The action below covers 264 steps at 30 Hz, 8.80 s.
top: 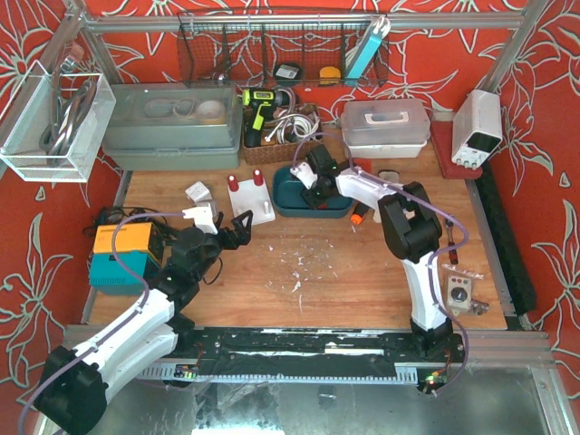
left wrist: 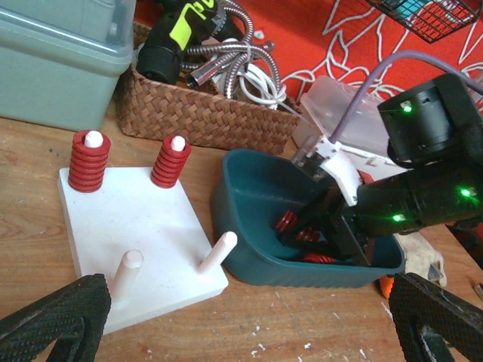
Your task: Install the large spring
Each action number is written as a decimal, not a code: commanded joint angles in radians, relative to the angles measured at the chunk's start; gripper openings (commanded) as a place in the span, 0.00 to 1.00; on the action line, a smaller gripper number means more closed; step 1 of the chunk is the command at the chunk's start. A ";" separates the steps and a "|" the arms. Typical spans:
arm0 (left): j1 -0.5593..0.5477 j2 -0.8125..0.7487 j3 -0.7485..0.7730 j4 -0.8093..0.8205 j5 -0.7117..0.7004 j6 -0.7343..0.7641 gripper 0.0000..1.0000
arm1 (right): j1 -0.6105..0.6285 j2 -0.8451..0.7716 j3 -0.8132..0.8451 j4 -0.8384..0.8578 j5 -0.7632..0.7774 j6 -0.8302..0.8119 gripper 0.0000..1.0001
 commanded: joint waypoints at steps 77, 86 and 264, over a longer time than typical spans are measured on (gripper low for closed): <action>-0.053 0.181 0.277 -0.231 0.614 -0.184 0.00 | 0.454 -0.770 -0.794 0.739 0.001 -0.036 0.12; -0.051 0.199 0.281 -0.208 0.610 -0.215 0.00 | 0.454 -0.803 -0.827 0.703 0.048 -0.036 0.54; -0.089 0.152 0.624 -0.878 0.218 0.031 1.00 | -0.066 0.021 0.097 -0.369 -0.152 -0.155 0.66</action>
